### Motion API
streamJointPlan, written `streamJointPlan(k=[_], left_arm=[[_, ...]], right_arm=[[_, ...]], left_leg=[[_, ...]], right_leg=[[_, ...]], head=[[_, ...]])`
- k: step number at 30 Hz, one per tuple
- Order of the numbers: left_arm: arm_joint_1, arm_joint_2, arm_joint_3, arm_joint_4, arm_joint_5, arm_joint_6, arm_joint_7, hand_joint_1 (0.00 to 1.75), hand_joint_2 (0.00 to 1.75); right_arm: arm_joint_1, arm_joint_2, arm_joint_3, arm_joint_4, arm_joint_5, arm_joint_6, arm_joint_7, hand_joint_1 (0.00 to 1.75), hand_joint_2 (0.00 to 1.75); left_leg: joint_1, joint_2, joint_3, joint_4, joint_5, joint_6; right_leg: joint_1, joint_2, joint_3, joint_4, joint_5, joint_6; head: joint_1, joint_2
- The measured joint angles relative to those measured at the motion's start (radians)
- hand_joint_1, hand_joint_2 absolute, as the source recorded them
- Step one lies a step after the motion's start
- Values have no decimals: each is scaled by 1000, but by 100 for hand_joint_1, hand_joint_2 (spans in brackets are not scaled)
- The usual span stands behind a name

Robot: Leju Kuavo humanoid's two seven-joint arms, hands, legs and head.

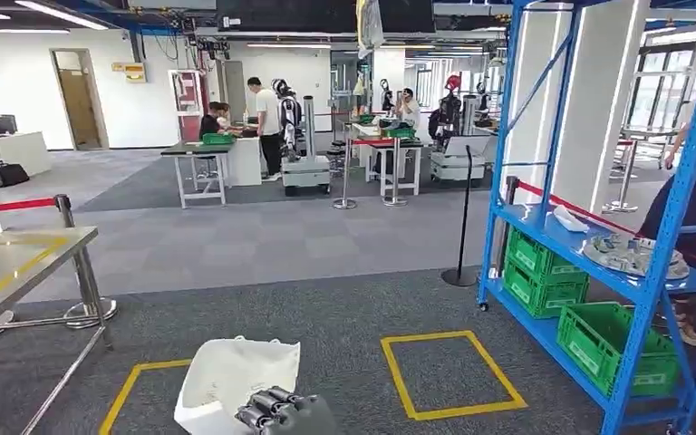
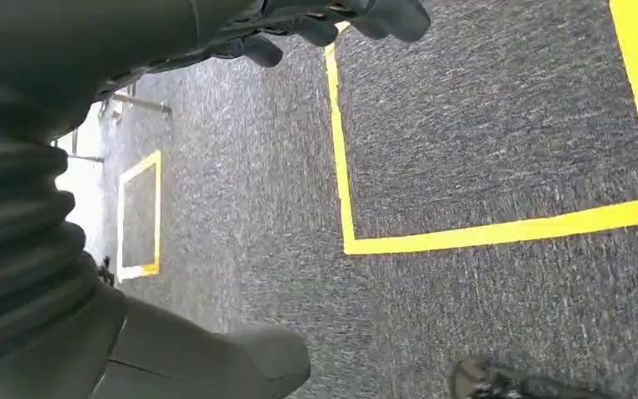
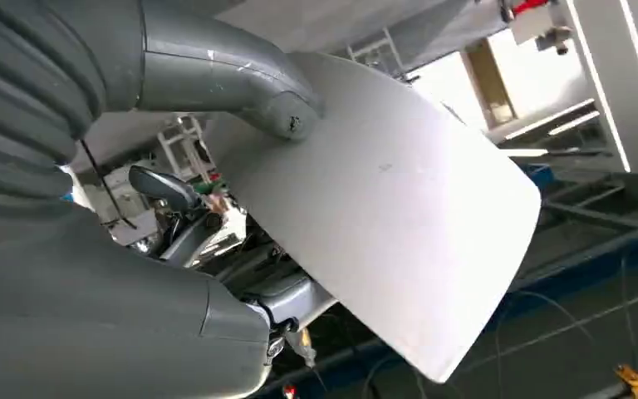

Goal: Take the parts from the cabinet and place them on the table.

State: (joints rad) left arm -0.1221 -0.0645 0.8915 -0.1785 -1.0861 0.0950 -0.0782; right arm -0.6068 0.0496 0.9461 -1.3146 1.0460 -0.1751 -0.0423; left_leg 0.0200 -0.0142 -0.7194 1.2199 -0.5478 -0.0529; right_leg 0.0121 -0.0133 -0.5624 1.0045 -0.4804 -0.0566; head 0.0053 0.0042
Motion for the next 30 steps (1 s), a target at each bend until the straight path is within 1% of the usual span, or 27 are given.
streamJointPlan(k=[1, 2, 3, 4, 5, 6, 7, 8, 11, 12, 13, 14, 15, 16, 17, 18, 19, 20, 21, 22, 24, 25, 26, 27, 28, 29, 30], left_arm=[[-1, 1, 0, 0, 0, 0, 0, 0, 175], [0, 1, 0, 0, -1, -1, 0, 0, 175], [1, 1, 0, 0, -1, -2, 2, 0, 175], [1, 3, 0, 0, -1, -2, 2, 0, 175], [0, 4, 0, 0, -1, -3, 2, 0, 175], [-1, 5, 0, 0, -2, -2, 2, 0, 175], [-3, 2, 0, 0, -2, -3, 2, 0, 175], [-3, 2, 0, -1, -2, -3, 2, 0, 175], [-1, 3, 0, 0, -2, -3, 0, 0, 175], [-1, 3, 0, 0, -2, -3, 0, 0, 175], [-2, 3, 0, 0, -2, -3, 0, 0, 175], [-4, 3, 0, 0, -2, -3, 0, 0, 175], [-6, 3, 0, 0, -2, -3, 0, 0, 175], [-5, 4, 0, -1, -2, -3, 0, 0, 175], [-5, 5, 0, -1, -2, -3, 0, 0, 175], [-4, 5, 0, 0, -2, -3, 0, 0, 175], [-4, 5, 0, 0, -2, -6, 0, 0, 175], [-5, 5, 0, 0, -2, -9, -1, 0, 175], [-6, 5, 0, 0, -2, -9, -1, 0, 175], [-6, 2, 0, 0, -2, -9, -1, 0, 175], [-5, 2, 0, 0, -2, -10, 0, 0, 175], [-4, 2, 0, 0, -2, -10, 0, 0, 175], [-3, 2, 0, 0, -2, -10, 0, 0, 175], [-3, 2, 0, 0, -2, -9, 0, 0, 175], [-3, 0, 0, 1, -1, -9, 0, 0, 175], [-5, 0, 0, 1, 0, -9, 2, 0, 175], [-7, 0, 0, 0, 0, -9, 2, 0, 175]], right_arm=[[3, -1, 0, 1, 0, 0, 0, 175, 175], [5, -1, 0, 2, 1, 0, 0, 175, 175], [6, -1, 0, 4, 1, -2, 0, 175, 175], [7, -1, 0, 5, 1, -2, 0, 175, 175], [7, -1, 0, 5, 2, -4, 0, 175, 175], [7, -1, 0, 5, 2, -6, 0, 175, 175], [8, -1, 0, 5, 2, -8, 0, 175, 175], [8, -2, 0, 5, 3, -9, 0, 175, 175], [8, -2, 0, 5, 6, -11, 0, 175, 175], [7, -2, 0, 5, 6, -11, 0, 175, 175], [8, -2, 0, 5, 6, -11, 0, 175, 175], [8, -3, 0, 5, 7, -12, 0, 175, 175], [8, -5, 0, 7, 7, -12, 0, 175, 175], [10, -7, 0, 10, 7, -11, 0, 175, 175], [13, -8, 0, 11, 7, -11, 0, 175, 175], [15, -10, 0, 13, 7, -11, 0, 175, 175], [14, -10, 0, 15, 7, -11, 0, 175, 175], [13, -10, 0, 15, 7, -11, 0, 175, 175], [12, -10, 0, 15, 7, -11, 0, 175, 175], [10, -10, 0, 15, 7, -11, 0, 175, 175], [8, -10, 0, 17, 7, -11, 0, 175, 175], [7, -10, 0, 17, 7, -11, 0, 175, 175], [7, -9, 0, 17, 7, -11, 0, 175, 175], [5, -6, 0, 17, 7, -11, 0, 175, 175], [3, -3, 0, 18, 7, -10, 0, 175, 175], [-1, -3, 0, 18, 7, -11, 0, 175, 175], [-1, -3, 0, 18, 7, -10, 0, 175, 175]], left_leg=[[0, 2, -30, 69, -26, -4], [1, 3, -46, 105, -30, -8], [3, 6, -34, 88, -12, -11], [6, 12, 1, 26, 24, -14], [8, 23, 50, -62, 64, -16], [9, 52, 106, -159, 97, -20], [-1, 79, 117, -174, 75, -10], [3, 67, 116, -182, 86, 6], [-1, 40, 109, -180, 87, 25], [5, 32, 110, -183, 91, 32], [6, 24, 108, -183, 92, 37], [6, 16, 107, -183, 94, 42], [5, 6, 105, -183, 95, 44], [4, -5, 102, -182, 95, 45], [2, -16, 101, -182, 97, 46], [2, -29, 101, -182, 98, 46], [2, -42, 101, -182, 99, 44], [2, -55, 101, -182, 101, 42], [3, -66, 101, -182, 102, 39], [7, -76, 99, -182, 105, 34], [8, -91, 93, -185, 111, 21], [10, -99, 91, -189, 115, 15], [12, -109, 91, -196, 120, 6], [10, -111, 83, -197, 121, 1], [6, -58, 75, -175, 104, 4], [3, -18, 52, -122, 66, 2], [3, -3, 17, -42, 22, -3]], right_leg=[[0, -12, -1, 1, -1, -1], [0, -24, -1, 1, -1, -1], [0, -35, -1, 2, -2, 0], [-1, -45, -1, 3, -3, 2], [-3, -55, -1, 8, -7, 7], [-5, -64, -1, 17, -13, 12], [4, -70, -4, 22, -18, 20], [5, -75, -5, 29, -23, 26], [4, -97, -1, 26, -24, 37], [-2, -75, -3, 33, -32, 47], [-5, -30, -13, 62, -55, 53], [-7, -4, -42, 127, -95, 57], [-9, 5, -83, 215, -138, 59], [-9, 7, -126, 299, -171, 59], [-9, 8, -154, 352, -180, 58], [-9, 9, -155, 348, -163, 55], [-9, 12, -131, 296, -124, 49], [-9, 22, -87, 205, -75, 43], [-9, 43, -43, 114, -34, 37], [-9, 98, -8, 34, -22, 32], [1, 79, -8, 30, -17, 33], [4, 73, -9, 30, -16, 31], [5, 64, -8, 27, -12, 25], [-5, 50, -3, 10, -1, 16], [-4, 36, 0, 2, 4, 10], [-3, 26, -1, 1, 5, 2], [-1, 12, -2, 1, 4, 1]], head=[[0, 0], [0, 0], [-1, 0], [-1, 0], [-1, 0], [-1, 0], [-2, 0], [1, 0], [2, 0], [3, 0], [3, 0], [5, 0], [5, 0], [6, 0], [6, 0], [6, 0], [6, 0], [6, 0], [6, 0], [6, 0], [8, 0], [7, 0], [6, 0], [5, 0], [7, 0], [2, 0], [0, 0]])
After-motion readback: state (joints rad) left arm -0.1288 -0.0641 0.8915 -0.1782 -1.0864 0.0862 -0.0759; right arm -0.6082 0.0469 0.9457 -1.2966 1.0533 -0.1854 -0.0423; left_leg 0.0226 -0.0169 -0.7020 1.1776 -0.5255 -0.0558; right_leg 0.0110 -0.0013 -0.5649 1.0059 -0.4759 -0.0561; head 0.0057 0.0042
